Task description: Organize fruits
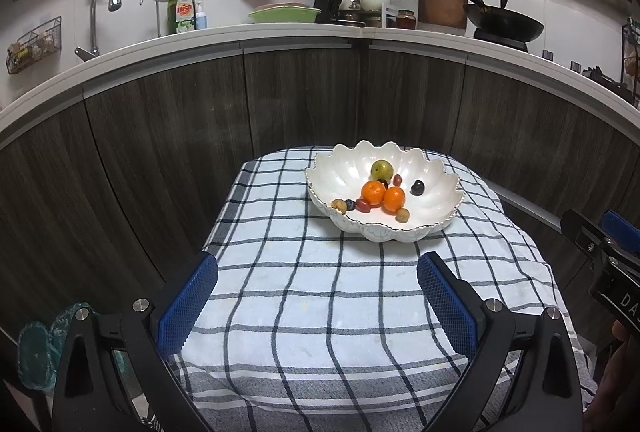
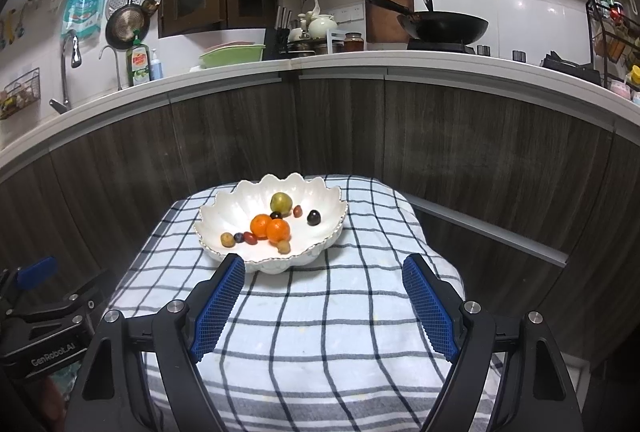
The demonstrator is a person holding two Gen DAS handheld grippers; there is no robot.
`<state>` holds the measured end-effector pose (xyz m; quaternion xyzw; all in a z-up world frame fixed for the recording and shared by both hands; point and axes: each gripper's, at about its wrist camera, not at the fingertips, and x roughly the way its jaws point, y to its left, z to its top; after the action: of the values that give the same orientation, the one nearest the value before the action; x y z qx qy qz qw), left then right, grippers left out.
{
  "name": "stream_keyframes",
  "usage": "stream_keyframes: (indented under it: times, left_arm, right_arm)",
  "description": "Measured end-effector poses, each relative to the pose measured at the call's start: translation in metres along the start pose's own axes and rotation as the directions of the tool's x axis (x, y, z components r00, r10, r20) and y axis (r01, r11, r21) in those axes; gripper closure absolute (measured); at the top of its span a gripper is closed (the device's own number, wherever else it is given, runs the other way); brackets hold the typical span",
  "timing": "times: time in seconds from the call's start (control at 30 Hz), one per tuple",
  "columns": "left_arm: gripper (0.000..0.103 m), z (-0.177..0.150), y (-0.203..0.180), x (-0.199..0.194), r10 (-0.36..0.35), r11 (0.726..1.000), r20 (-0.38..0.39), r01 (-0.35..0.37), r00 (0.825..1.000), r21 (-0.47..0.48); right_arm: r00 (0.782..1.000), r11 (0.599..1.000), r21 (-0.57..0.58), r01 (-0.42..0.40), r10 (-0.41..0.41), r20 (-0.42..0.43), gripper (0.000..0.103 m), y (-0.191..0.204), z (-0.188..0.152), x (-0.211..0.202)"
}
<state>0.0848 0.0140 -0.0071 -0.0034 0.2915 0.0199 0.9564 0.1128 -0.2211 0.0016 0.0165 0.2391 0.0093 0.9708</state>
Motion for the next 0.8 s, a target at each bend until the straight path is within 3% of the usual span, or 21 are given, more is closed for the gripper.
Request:
stream_keyframes:
  times: [0.8]
  left_arm:
    - [0.001, 0.0009, 0.0022, 0.0003, -0.022, 1.0, -0.008, 0.022, 1.0, -0.005]
  right_arm:
    - [1.0, 1.0, 0.004, -0.004, 0.004, 0.001, 0.021, 0.0, -0.001, 0.0004]
